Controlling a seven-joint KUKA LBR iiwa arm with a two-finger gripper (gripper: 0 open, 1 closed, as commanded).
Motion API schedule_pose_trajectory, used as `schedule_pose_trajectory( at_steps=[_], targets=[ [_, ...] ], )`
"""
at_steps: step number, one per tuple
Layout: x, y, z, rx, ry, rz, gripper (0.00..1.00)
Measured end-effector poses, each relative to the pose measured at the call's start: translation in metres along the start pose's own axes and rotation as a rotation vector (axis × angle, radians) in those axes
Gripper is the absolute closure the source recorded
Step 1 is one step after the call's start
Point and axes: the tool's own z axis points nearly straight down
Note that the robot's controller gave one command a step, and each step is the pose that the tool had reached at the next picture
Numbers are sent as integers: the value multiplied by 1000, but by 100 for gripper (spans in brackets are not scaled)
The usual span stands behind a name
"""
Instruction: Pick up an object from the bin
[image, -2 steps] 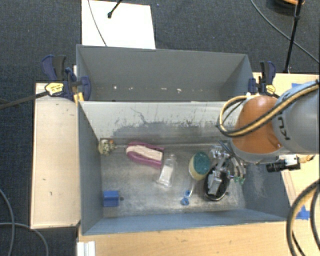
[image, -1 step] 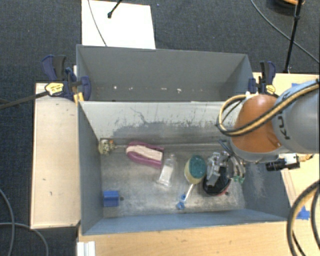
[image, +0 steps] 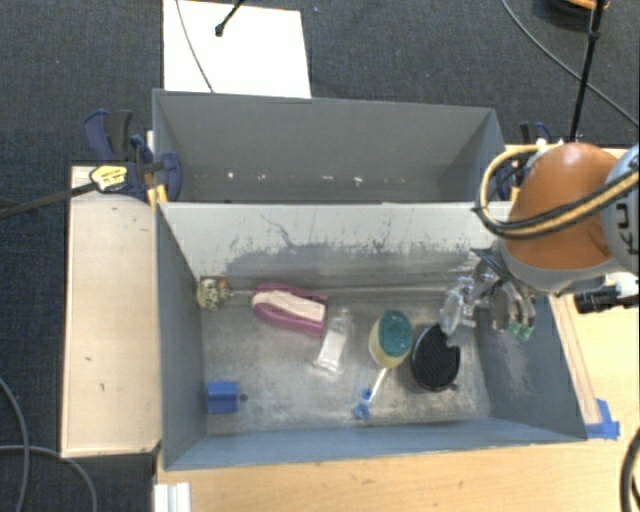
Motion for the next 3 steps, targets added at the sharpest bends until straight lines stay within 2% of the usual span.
schedule_pose_trajectory(
  at_steps=[1, 2, 3],
  targets=[
    [17, -1, -60, 0, 4, -197, 100],
    [18, -1, -58, 0, 7, -197, 0],
    [14, 33, 35, -3, 14, -392, 0]
  ],
)
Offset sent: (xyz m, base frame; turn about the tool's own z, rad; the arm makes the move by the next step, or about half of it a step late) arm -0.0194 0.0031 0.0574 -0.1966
